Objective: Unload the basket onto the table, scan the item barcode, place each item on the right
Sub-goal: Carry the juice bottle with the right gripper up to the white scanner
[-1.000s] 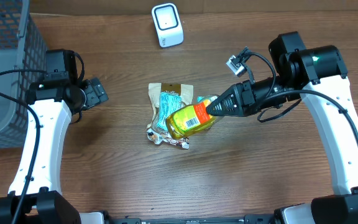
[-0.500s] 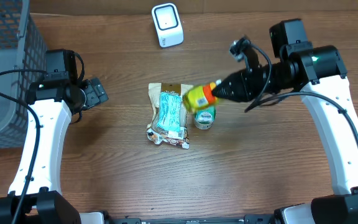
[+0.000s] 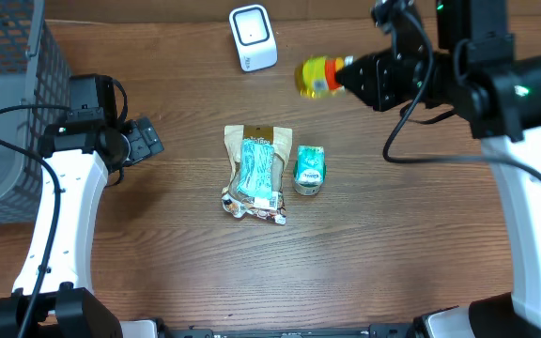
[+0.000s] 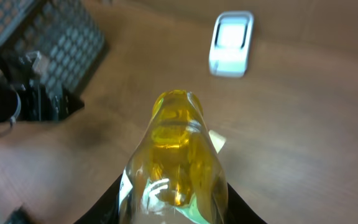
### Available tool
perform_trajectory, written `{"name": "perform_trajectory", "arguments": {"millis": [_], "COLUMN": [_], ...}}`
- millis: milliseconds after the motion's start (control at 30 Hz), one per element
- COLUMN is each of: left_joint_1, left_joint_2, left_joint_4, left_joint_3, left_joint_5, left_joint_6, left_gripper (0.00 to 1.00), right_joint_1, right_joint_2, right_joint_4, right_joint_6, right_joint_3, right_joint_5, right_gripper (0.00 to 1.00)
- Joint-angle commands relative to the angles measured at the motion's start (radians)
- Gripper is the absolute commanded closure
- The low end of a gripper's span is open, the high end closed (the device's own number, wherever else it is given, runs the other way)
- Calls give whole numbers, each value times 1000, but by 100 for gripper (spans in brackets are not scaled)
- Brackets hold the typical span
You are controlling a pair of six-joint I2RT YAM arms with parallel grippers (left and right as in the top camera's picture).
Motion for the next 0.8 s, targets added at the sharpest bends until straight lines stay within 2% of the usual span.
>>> {"name": "perform_trajectory", "arguments": {"millis": [0, 200, 233, 333, 500, 633, 767], "left_joint_1": [-3, -3, -3, -3, -3, -3, -3], "left_joint_2": [-11, -11, -11, -11, -11, -11, -11], "left_joint_4": [1, 1, 1, 1, 2, 2, 2], "left_joint_3": [9, 9, 9, 9, 9, 9, 9], "left_joint_5": [-8, -8, -8, -8, -8, -8, -8], "left_joint_6": [13, 13, 13, 13, 13, 13, 13], "left_gripper": [0, 1, 0, 0, 0, 0, 1], "right_joint_1": [50, 121, 130, 156, 203, 234, 246], "right_joint_2": [8, 55, 69, 132, 253, 357, 446], "right_joint_4": [-3, 30, 37, 75, 135, 209, 300], "right_joint_6": [14, -114, -132, -169, -323, -441, -510], "right_joint_3": [151, 179, 179, 178, 178, 177, 177], "right_joint_5": [147, 211, 211, 230, 364, 464, 469], "right_gripper": [89, 89, 85, 85, 96, 96, 96]}}
